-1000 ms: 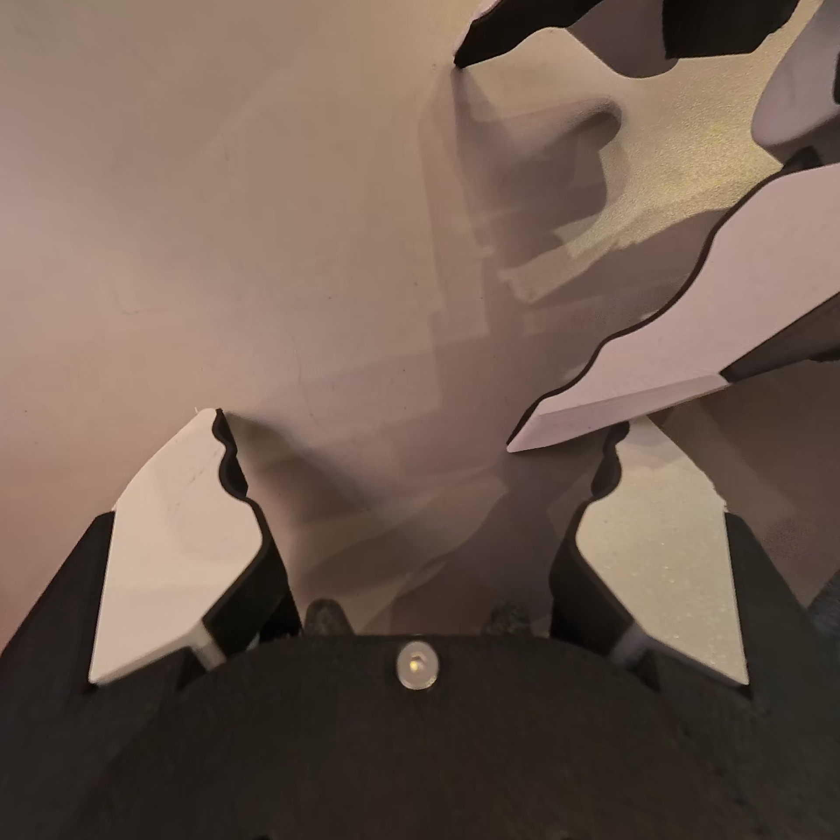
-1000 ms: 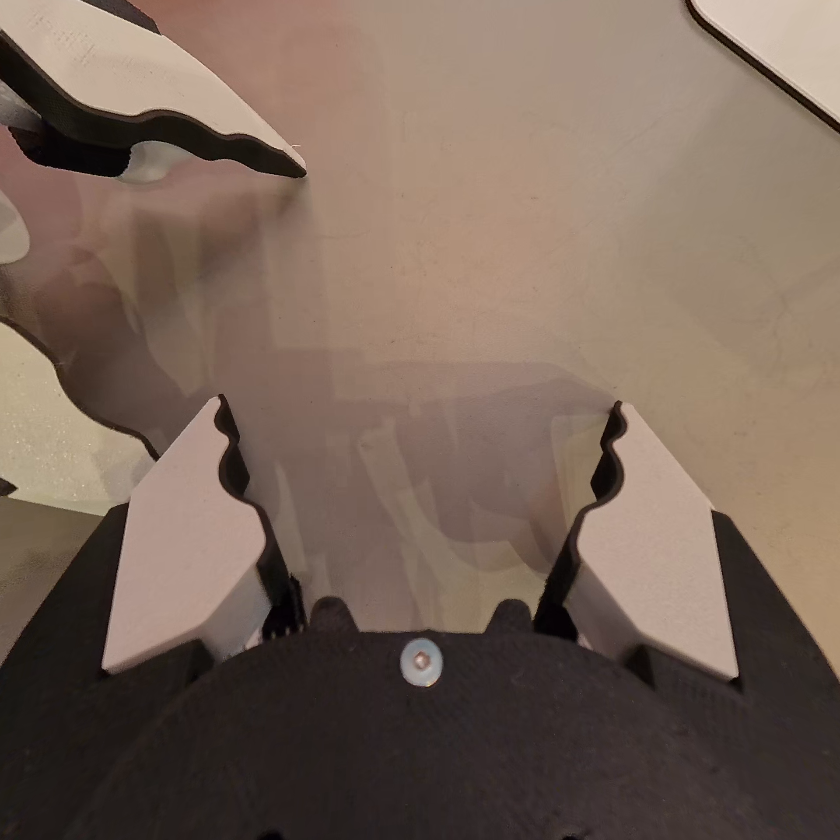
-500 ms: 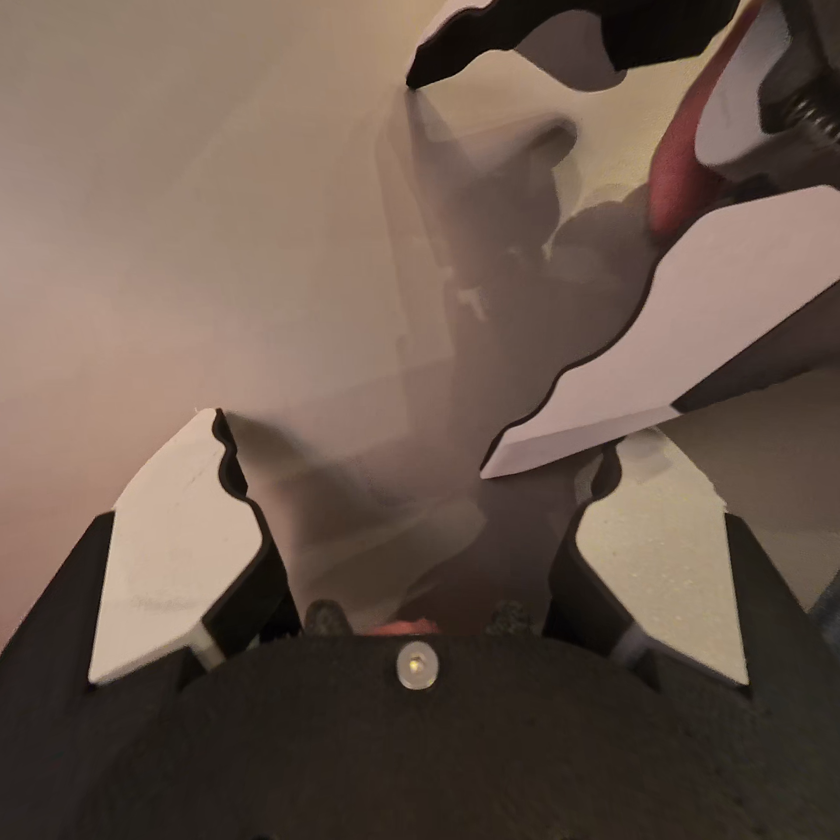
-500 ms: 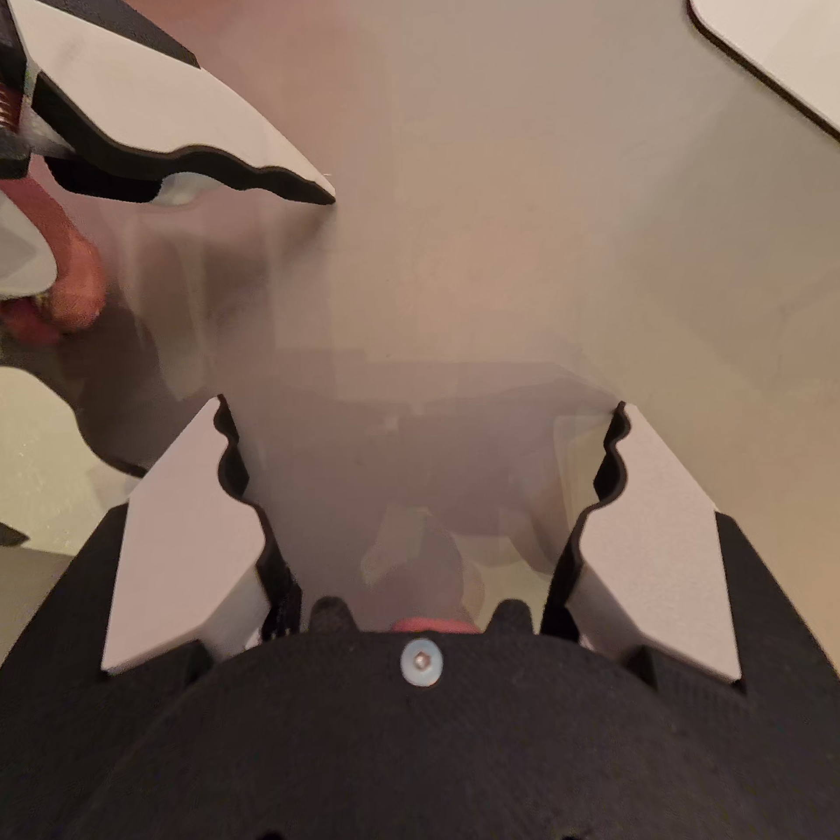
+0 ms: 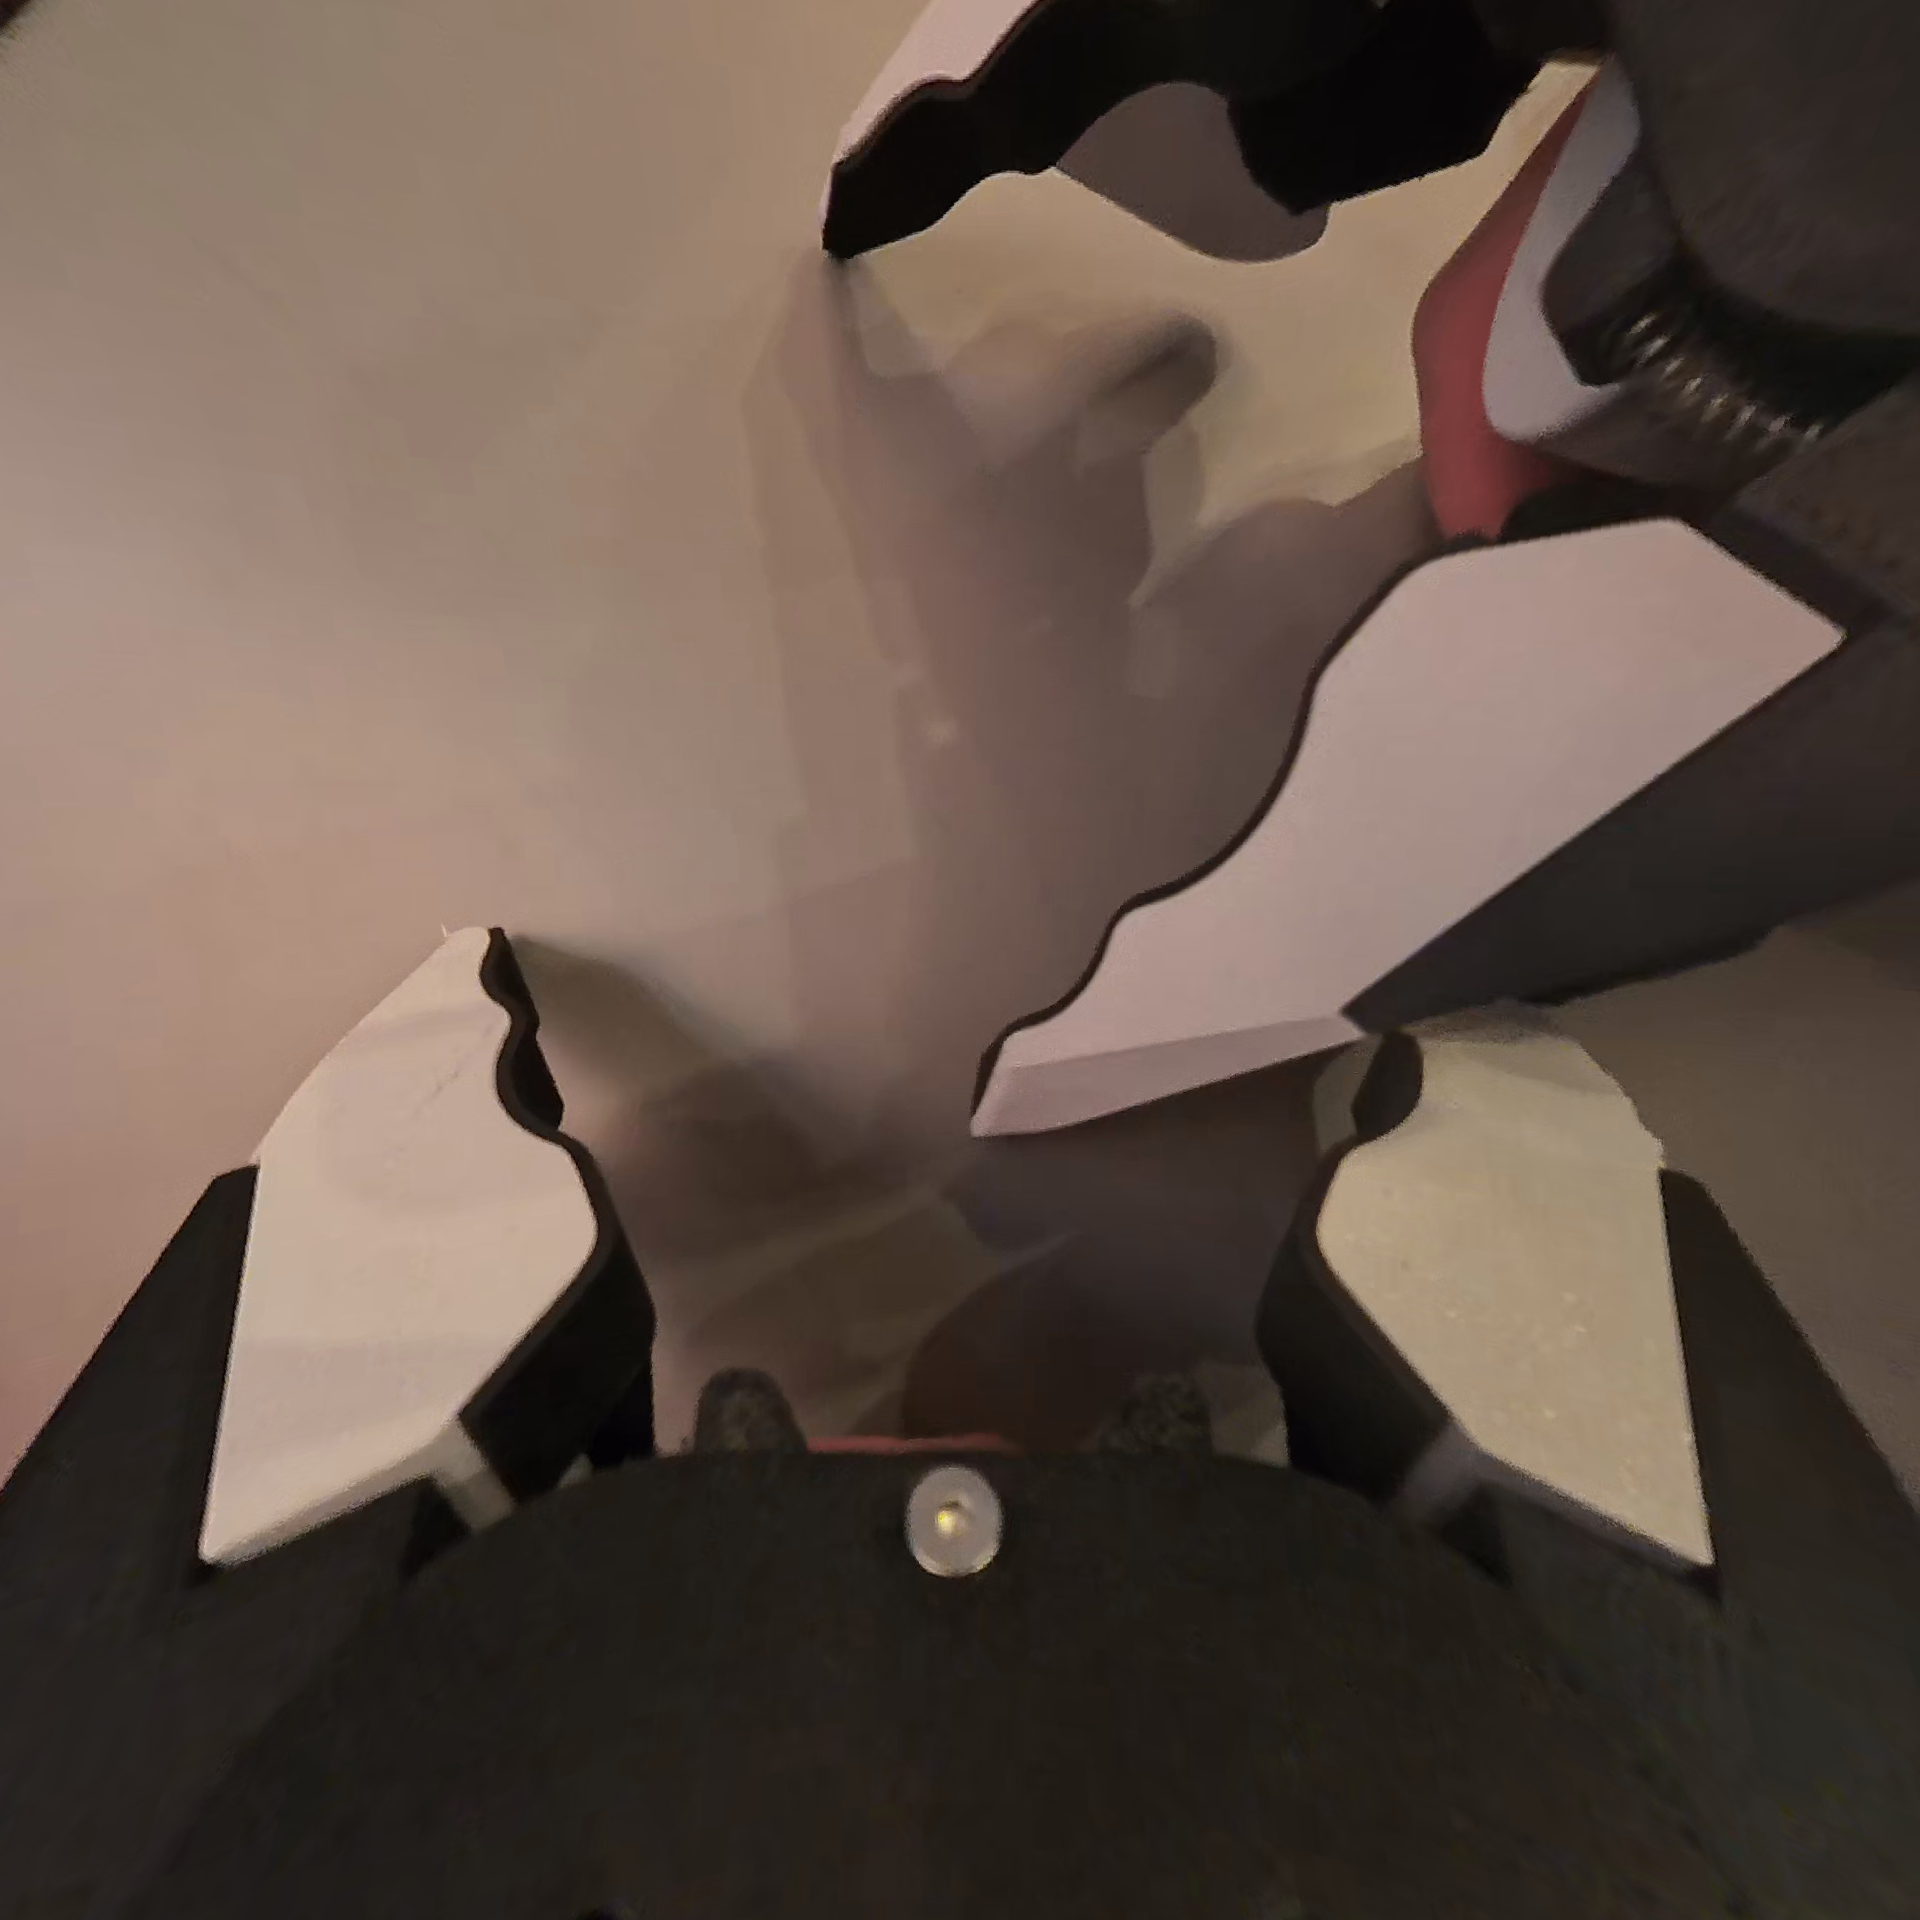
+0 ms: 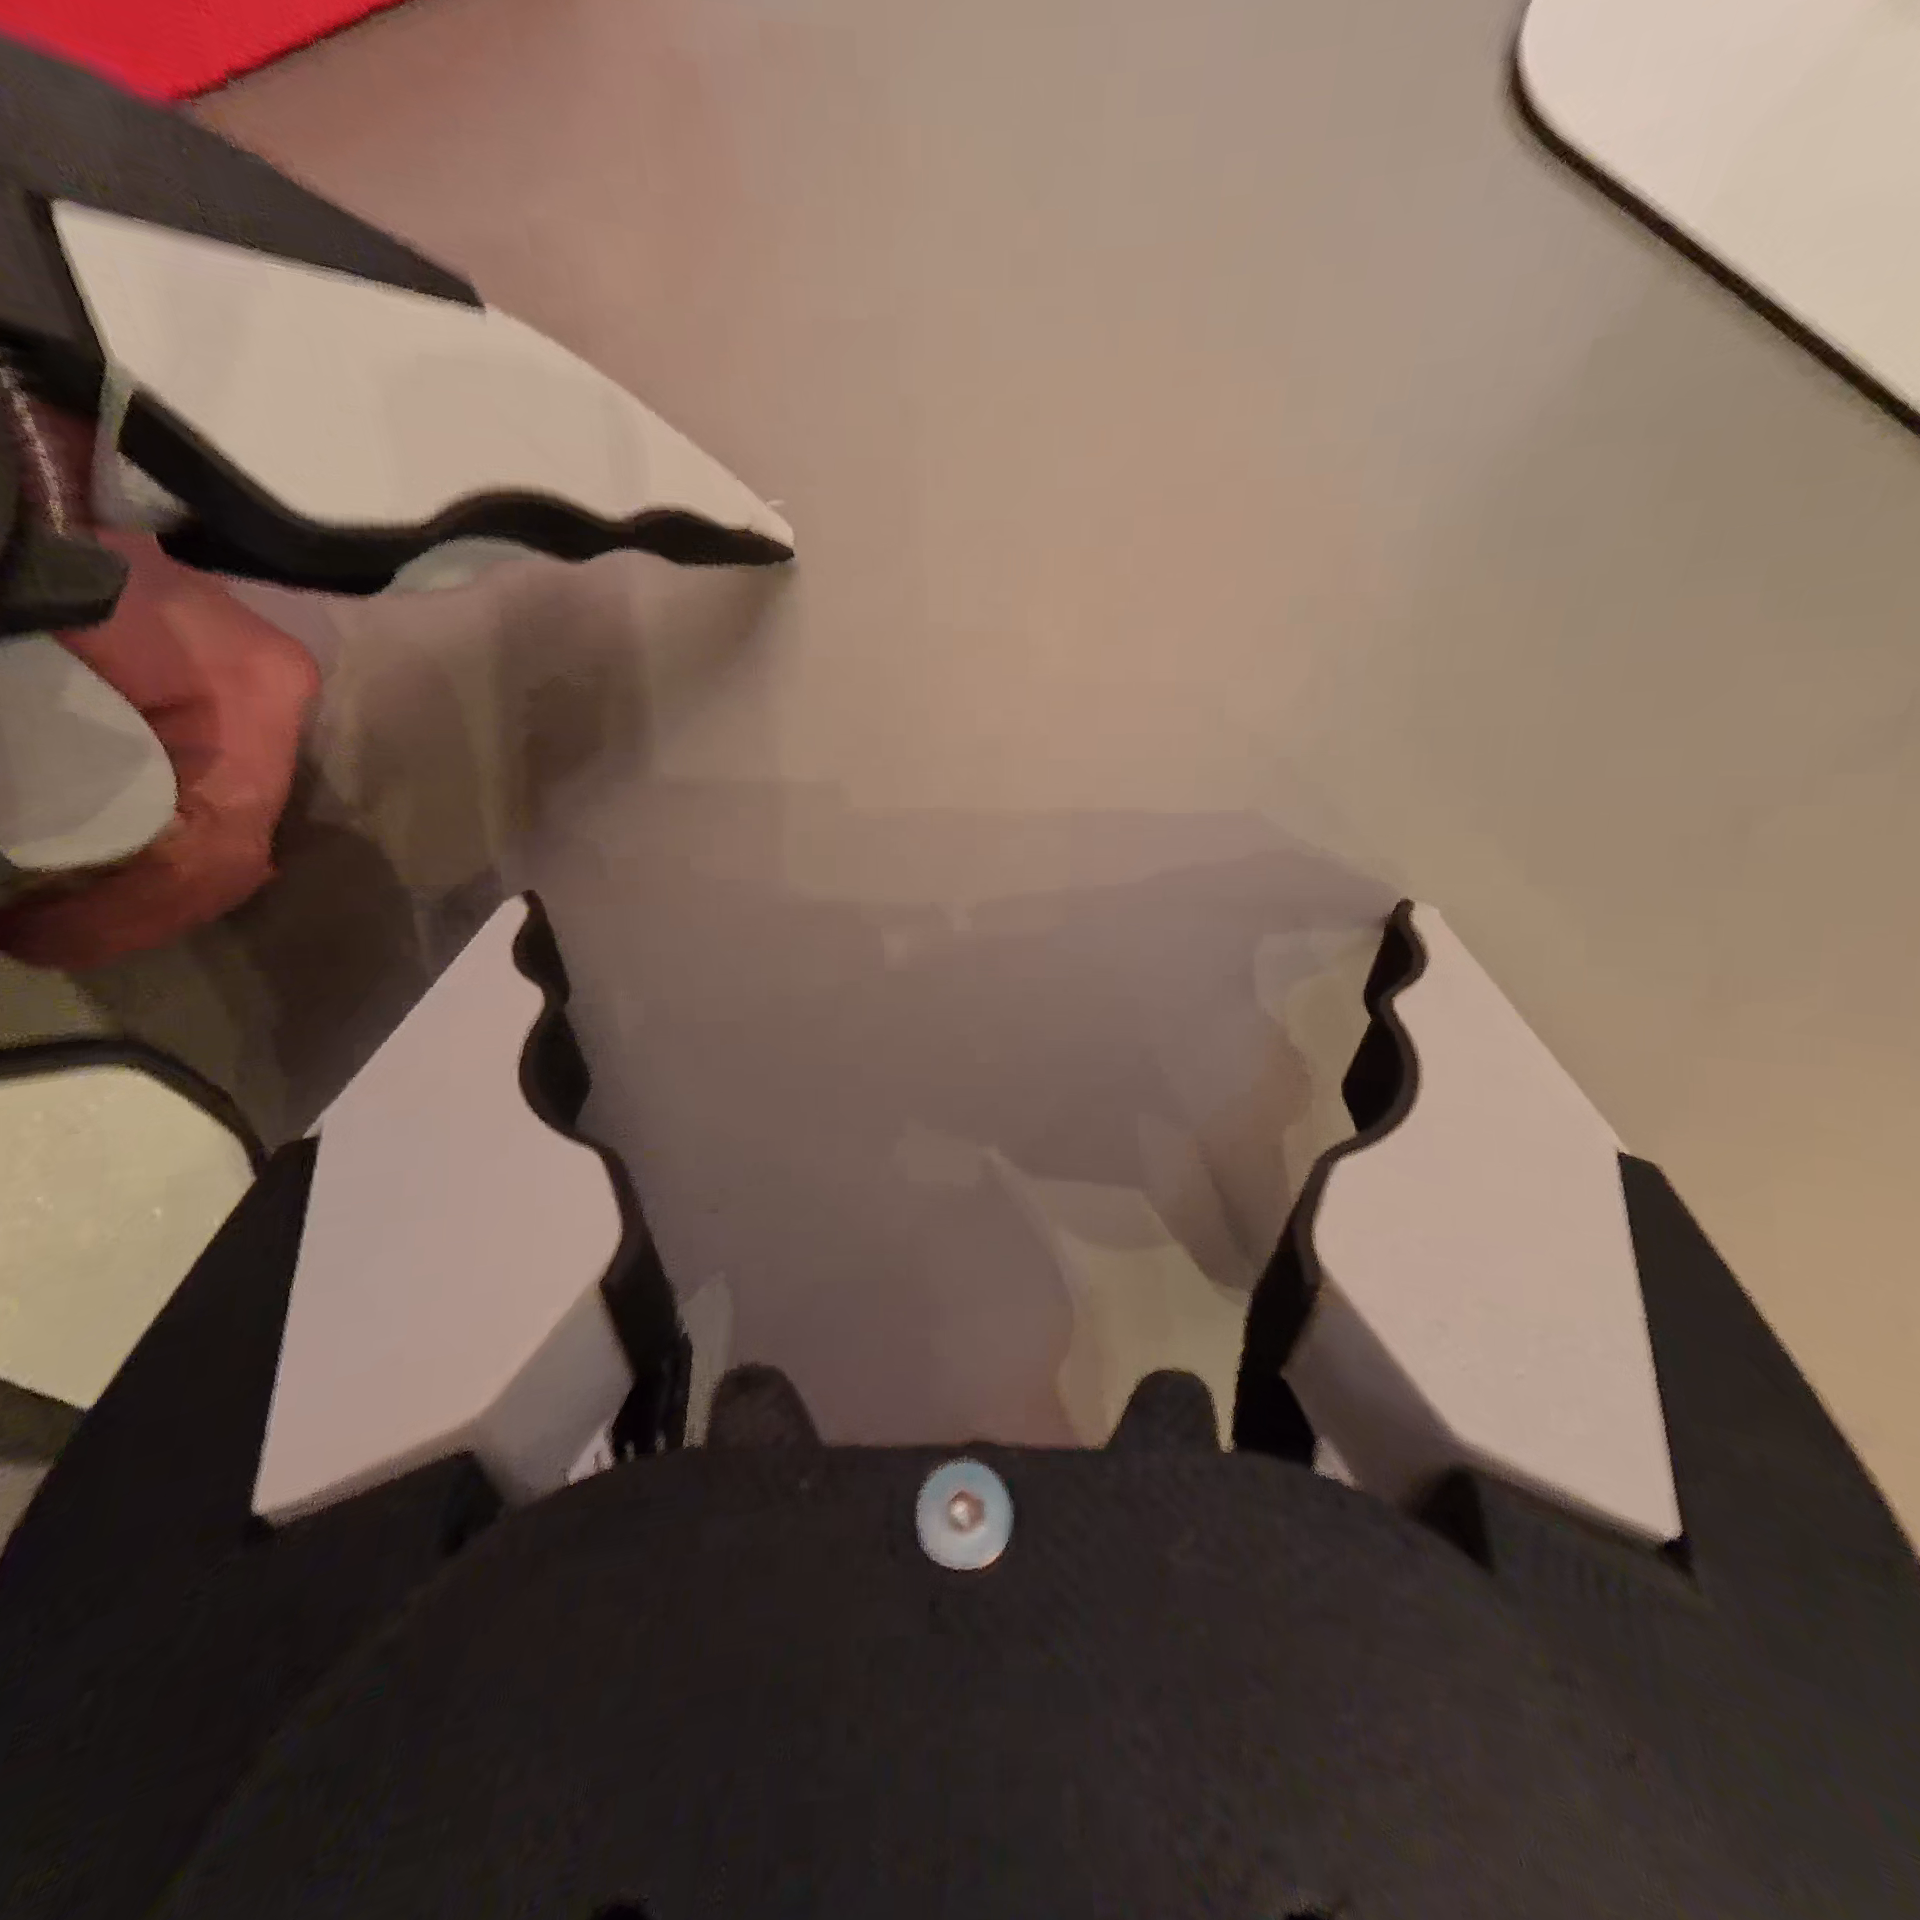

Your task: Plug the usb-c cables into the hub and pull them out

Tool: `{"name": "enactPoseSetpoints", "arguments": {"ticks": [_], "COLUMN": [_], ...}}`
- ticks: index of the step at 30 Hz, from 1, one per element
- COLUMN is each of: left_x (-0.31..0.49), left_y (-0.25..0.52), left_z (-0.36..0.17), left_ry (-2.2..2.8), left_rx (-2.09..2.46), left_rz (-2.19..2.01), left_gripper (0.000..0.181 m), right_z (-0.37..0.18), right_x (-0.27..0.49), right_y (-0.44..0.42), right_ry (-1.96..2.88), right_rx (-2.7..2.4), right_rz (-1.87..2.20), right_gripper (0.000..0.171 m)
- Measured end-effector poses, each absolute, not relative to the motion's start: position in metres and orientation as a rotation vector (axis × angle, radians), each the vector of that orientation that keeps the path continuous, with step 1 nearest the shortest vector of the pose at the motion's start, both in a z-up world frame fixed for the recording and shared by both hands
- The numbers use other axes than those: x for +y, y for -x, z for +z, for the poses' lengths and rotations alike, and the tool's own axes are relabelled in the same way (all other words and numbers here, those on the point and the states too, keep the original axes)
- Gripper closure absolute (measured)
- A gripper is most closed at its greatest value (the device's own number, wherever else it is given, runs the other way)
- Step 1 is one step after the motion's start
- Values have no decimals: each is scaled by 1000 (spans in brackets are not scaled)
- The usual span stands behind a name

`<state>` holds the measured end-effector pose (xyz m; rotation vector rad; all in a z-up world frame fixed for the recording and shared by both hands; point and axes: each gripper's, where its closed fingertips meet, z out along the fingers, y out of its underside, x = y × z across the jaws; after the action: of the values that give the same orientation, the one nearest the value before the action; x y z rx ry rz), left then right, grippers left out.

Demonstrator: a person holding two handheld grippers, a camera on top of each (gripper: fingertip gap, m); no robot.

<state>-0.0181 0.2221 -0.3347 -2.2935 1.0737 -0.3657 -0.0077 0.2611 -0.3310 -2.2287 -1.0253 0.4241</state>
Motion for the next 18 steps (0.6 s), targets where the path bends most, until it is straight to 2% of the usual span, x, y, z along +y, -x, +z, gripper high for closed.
{"name": "enactPoseSetpoints", "arguments": {"ticks": [3, 4, 5, 6, 7, 11, 18], "left_x": [228, 228, 226, 224, 225, 218, 178], "left_y": [10, 5, -2, -9, -13, -22, -11], "left_z": [-334, -332, -329, -326, -325, -302, -166], "left_ry": [2281, 2263, 2229, 2193, 2182, 2029, 1634], "left_rx": [1071, 1089, 1122, 1152, 1149, 1180, 1036], "left_rz": [-373, -386, -411, -434, -435, -462, -914], "left_gripper": [35, 41, 55, 74, 83, 87, 108], "right_z": [-327, -323, -318, -311, -308, -285, -166], "right_x": [268, 269, 267, 260, 253, 251, 213], "right_y": [15, 19, 24, 30, 33, 20, 12], "right_ry": [2236, 2229, 2209, 2189, 2193, 2087, 1707], "right_rx": [-968, -938, -920, -921, -907, -722, -607], "right_rz": [499, 542, 608, 729, 828, 862, 1231], "right_gripper": [20, 27, 53, 103, 109, 82, 93]}}
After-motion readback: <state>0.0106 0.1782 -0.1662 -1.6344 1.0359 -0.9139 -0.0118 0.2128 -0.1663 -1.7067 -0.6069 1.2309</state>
